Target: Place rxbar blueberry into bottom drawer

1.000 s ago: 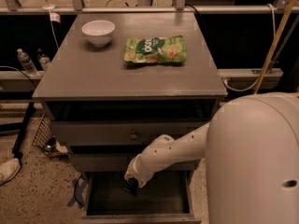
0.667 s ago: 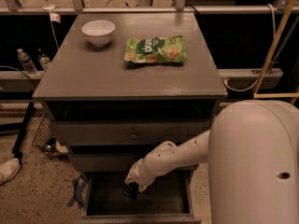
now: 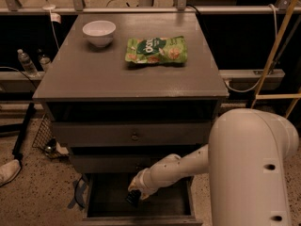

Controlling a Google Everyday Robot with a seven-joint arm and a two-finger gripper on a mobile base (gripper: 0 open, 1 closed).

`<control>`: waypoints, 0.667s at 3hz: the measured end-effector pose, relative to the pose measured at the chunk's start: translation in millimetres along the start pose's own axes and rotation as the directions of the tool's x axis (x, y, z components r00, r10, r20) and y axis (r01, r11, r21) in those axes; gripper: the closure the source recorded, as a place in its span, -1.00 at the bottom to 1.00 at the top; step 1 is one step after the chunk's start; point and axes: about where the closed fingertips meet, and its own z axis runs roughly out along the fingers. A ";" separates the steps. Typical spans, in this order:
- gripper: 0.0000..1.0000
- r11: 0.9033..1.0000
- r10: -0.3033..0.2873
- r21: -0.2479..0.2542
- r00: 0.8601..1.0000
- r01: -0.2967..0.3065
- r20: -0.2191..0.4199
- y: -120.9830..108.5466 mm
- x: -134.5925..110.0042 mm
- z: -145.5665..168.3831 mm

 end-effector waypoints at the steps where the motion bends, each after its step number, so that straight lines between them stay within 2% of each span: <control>1: 1.00 0.998 0.041 0.038 0.999 -0.040 -0.018 18.5 14.6 21.0; 2: 1.00 0.997 0.060 0.050 0.998 -0.059 -0.024 29.3 23.2 34.0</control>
Offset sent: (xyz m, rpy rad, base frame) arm 0.0247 -0.0222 -0.0664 0.0540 -0.0102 -0.0972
